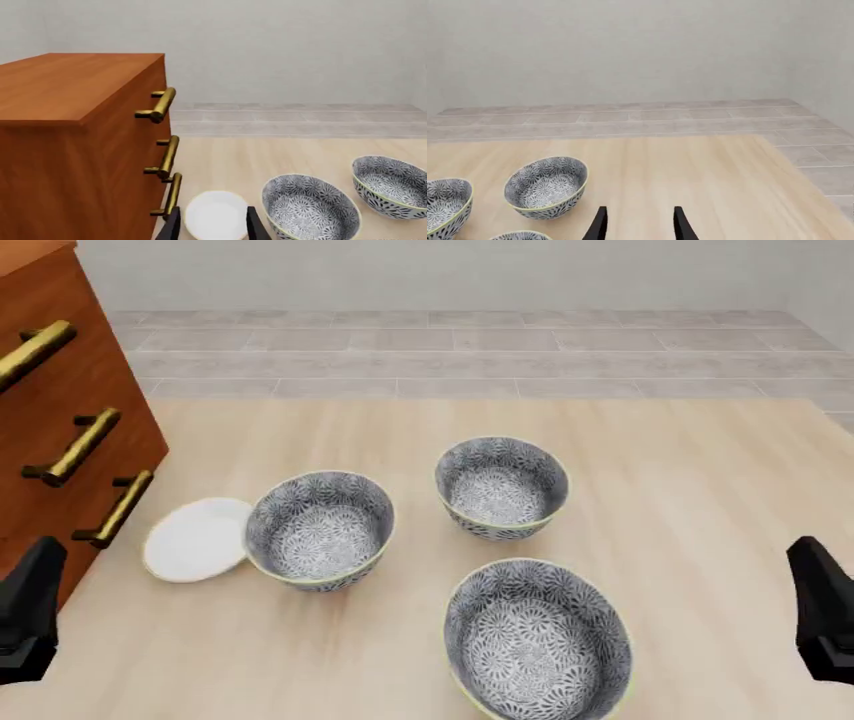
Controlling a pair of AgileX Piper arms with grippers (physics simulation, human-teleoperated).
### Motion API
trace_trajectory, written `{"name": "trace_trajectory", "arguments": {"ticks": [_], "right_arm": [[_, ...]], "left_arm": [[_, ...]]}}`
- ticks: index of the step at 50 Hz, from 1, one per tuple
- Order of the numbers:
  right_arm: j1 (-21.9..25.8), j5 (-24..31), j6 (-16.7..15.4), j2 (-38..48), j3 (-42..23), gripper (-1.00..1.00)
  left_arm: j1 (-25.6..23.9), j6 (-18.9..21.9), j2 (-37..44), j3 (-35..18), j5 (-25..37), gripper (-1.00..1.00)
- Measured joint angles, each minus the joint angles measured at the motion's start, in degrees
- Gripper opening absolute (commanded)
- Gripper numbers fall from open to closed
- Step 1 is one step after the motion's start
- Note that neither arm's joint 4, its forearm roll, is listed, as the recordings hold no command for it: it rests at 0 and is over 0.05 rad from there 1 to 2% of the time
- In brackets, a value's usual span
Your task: Stack the bowl at the front on the bowl in the middle.
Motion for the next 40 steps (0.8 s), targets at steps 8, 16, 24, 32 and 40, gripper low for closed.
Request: {"name": "trace_trajectory", "arguments": {"ticks": [8,16,24,32,40], "right_arm": [[0.72,-0.22,-1.17,0.46,-0.01,1.0],[1.16,-0.98,-1.75,1.48,0.0,1.0],[1.72,-1.91,-2.37,3.4,-0.61,1.0],[2.97,-1.77,-3.2,8.45,-4.1,1.0],[4.54,-1.58,-4.0,14.96,-8.35,1.0]], "left_arm": [[-0.41,-0.01,0.21,-0.06,-0.11,1.0],[-0.59,-0.03,0.49,-0.16,-0.28,1.0],[-0.67,-0.03,0.76,-0.14,-0.54,1.0],[-0.62,0.13,0.7,-0.09,-0.7,1.0],[-0.53,0.13,0.79,-0.1,-0.76,1.0]]}}
